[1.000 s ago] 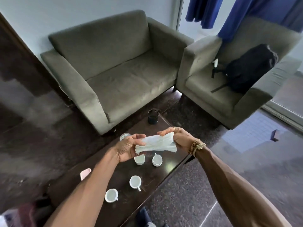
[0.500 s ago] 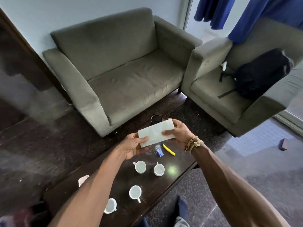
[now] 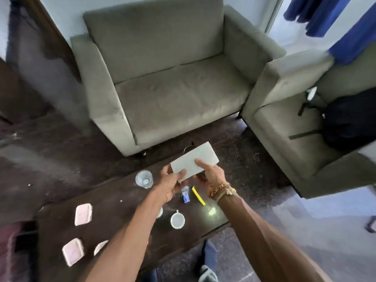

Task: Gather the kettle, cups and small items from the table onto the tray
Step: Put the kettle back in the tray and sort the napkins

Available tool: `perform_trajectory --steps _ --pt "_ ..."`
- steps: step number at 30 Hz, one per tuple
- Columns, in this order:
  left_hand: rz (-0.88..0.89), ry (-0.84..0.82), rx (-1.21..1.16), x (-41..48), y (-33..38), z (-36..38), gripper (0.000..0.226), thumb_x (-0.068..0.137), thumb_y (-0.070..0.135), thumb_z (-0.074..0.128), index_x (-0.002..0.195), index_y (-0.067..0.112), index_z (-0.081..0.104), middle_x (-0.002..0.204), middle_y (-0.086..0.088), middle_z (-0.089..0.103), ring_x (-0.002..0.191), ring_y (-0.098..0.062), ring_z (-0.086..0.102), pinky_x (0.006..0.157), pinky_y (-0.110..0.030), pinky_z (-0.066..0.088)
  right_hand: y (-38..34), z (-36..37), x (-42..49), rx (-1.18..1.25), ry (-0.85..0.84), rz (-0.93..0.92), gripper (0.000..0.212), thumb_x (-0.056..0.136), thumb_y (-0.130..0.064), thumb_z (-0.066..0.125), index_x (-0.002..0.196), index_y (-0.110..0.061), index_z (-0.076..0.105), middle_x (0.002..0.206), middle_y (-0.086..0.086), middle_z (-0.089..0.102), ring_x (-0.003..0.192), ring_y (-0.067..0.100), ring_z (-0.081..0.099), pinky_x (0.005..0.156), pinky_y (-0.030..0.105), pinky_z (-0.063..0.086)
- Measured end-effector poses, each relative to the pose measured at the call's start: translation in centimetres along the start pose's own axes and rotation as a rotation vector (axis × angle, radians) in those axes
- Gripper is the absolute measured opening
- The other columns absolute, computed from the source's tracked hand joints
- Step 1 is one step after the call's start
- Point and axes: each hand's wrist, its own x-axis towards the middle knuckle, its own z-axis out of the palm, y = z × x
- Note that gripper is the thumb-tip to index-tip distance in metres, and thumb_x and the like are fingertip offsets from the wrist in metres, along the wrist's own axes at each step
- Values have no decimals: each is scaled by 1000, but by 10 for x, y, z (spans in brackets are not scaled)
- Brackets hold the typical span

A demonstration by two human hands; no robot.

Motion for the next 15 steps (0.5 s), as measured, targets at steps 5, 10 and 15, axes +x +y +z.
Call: perform_trajectory --steps 5,10,15 --pt "247 135 422 21 -15 44 74 85 5 75 146 25 40 131 -7 55 108 -25 62 92 -39 55 -27 -30 32 -241 90 -202 11 81 -13 81 82 -8 71 75 6 75 55 11 71 52 26 57" --pt "429 121 821 37 -27 77 44 94 1 59 137 10 57 142 -15 44 137 -25 39 110 -16 22 -40 -40 58 -301 122 -236 13 80 -14 81 83 -5 72 80 13 75 72 29 74 69 45 63" --pt "405 51 780 59 -20 96 41 98 2 51 138 11 58 146 -8 52 135 -20 48 108 -18 32 -44 -32 80 -284 74 -248 13 82 -10 78 92 -6 72 88 16 74 77 28 71 76 45 60"
